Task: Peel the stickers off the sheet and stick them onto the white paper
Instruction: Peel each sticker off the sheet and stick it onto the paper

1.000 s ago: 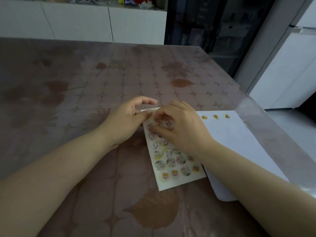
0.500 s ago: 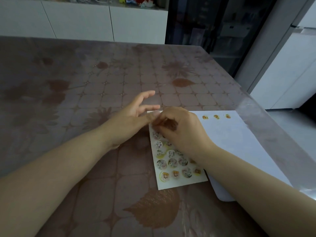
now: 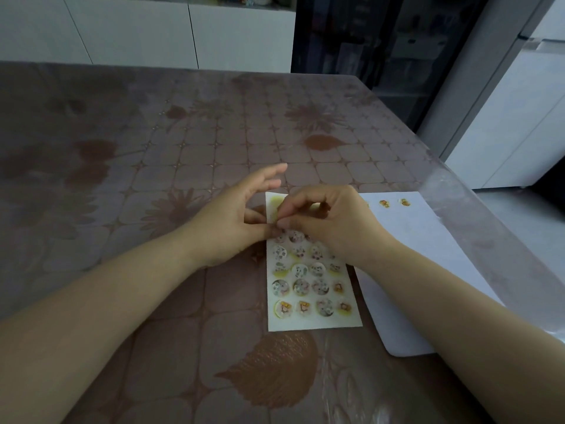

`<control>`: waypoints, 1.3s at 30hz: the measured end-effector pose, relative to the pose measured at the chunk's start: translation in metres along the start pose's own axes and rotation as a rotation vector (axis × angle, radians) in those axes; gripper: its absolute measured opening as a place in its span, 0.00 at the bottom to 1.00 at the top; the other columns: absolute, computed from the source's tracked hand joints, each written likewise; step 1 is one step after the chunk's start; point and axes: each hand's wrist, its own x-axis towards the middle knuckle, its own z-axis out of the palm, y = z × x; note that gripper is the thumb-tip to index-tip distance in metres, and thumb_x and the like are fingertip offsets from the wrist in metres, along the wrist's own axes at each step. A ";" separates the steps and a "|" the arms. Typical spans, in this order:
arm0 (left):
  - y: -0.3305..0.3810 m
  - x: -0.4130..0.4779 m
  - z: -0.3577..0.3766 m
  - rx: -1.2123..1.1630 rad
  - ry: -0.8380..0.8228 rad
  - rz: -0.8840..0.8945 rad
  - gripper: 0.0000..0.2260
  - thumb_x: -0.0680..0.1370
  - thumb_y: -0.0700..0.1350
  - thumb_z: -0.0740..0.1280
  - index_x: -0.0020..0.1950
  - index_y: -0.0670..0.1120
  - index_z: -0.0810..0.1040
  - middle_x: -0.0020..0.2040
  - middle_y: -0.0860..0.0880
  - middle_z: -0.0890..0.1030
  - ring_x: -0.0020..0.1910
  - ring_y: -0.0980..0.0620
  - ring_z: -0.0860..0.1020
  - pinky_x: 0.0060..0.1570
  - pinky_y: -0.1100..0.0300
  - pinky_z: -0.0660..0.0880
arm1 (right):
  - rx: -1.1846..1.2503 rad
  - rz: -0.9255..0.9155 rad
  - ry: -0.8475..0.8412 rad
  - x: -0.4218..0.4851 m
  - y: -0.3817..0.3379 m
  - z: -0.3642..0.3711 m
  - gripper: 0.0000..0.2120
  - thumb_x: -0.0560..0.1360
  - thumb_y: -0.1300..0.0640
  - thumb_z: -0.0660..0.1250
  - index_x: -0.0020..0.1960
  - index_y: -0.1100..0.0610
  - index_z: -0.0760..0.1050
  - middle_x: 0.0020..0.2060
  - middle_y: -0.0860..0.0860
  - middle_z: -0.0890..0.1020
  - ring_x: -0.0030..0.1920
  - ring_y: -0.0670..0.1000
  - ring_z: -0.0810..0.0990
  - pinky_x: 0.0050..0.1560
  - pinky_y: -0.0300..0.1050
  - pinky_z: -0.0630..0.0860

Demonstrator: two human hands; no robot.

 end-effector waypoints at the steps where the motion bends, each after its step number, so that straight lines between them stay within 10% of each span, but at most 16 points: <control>1: 0.000 0.000 0.000 0.015 -0.001 0.001 0.38 0.71 0.33 0.72 0.68 0.67 0.62 0.69 0.58 0.69 0.46 0.40 0.82 0.55 0.52 0.79 | 0.022 0.021 0.040 0.000 0.000 -0.001 0.03 0.69 0.59 0.74 0.39 0.52 0.82 0.37 0.53 0.83 0.32 0.47 0.78 0.37 0.35 0.76; 9: -0.004 -0.001 0.003 0.141 -0.008 0.029 0.33 0.75 0.37 0.70 0.72 0.62 0.60 0.69 0.61 0.67 0.46 0.45 0.81 0.51 0.55 0.79 | -0.088 0.200 0.076 0.004 -0.001 -0.051 0.03 0.67 0.52 0.74 0.38 0.50 0.81 0.30 0.43 0.82 0.31 0.38 0.76 0.34 0.25 0.70; 15: -0.009 0.001 -0.003 0.229 0.178 0.068 0.27 0.75 0.37 0.69 0.65 0.63 0.65 0.64 0.62 0.70 0.39 0.58 0.79 0.46 0.64 0.75 | -0.178 0.429 -0.006 -0.004 0.022 -0.087 0.05 0.62 0.53 0.76 0.37 0.50 0.82 0.40 0.51 0.85 0.44 0.51 0.80 0.51 0.45 0.71; 26: -0.013 0.004 -0.006 0.198 0.220 0.070 0.25 0.75 0.36 0.69 0.58 0.64 0.67 0.62 0.62 0.72 0.38 0.64 0.79 0.45 0.63 0.75 | -0.242 0.506 -0.013 0.002 0.028 -0.075 0.14 0.61 0.50 0.78 0.44 0.46 0.78 0.43 0.49 0.84 0.50 0.53 0.79 0.59 0.48 0.72; 39: -0.011 0.003 -0.006 0.196 0.205 0.073 0.24 0.75 0.37 0.69 0.57 0.65 0.67 0.63 0.62 0.72 0.41 0.64 0.79 0.43 0.69 0.75 | -0.363 0.483 0.048 0.005 0.026 -0.067 0.15 0.63 0.54 0.78 0.40 0.53 0.73 0.36 0.46 0.72 0.35 0.46 0.70 0.32 0.39 0.63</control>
